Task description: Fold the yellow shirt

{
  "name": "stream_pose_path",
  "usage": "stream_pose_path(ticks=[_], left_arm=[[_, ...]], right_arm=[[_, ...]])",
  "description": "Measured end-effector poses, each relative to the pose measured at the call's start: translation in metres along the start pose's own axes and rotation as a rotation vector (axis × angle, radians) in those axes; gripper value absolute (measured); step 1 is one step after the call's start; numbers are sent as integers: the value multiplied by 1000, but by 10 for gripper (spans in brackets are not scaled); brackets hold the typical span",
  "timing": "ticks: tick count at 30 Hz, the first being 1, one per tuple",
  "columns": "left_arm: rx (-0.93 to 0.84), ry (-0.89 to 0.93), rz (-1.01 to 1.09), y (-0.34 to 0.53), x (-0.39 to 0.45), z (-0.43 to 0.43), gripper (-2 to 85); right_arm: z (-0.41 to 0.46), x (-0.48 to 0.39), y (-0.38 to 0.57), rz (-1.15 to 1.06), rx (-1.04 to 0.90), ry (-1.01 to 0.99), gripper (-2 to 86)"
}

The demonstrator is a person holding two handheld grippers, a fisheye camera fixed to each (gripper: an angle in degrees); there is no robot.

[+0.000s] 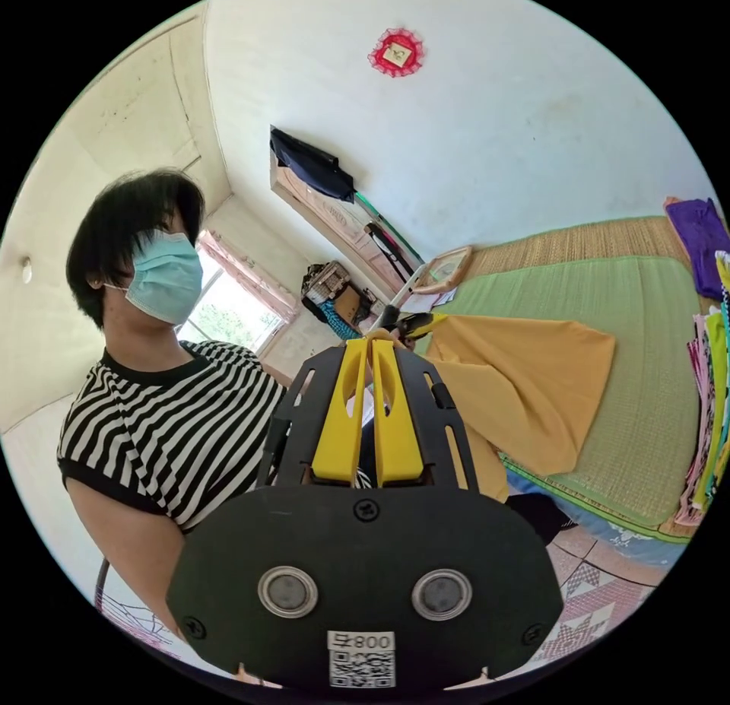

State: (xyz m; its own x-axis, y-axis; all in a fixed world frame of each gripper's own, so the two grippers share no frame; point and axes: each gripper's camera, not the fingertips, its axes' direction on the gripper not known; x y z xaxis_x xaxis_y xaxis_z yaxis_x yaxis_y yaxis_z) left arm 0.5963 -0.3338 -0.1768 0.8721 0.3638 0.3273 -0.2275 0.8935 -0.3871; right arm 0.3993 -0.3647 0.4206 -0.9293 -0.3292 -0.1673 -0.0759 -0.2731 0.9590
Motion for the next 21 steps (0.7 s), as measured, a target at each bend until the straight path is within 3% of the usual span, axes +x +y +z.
stream_pose_path(ticks=[10,21], left_arm=[[240,46,183,129,108,-226,4],[388,74,419,238,212,-393,3]], right_arm=[[-54,-56,25,-147,66,37,5],[-111,-118,51,-292,130,47,3]])
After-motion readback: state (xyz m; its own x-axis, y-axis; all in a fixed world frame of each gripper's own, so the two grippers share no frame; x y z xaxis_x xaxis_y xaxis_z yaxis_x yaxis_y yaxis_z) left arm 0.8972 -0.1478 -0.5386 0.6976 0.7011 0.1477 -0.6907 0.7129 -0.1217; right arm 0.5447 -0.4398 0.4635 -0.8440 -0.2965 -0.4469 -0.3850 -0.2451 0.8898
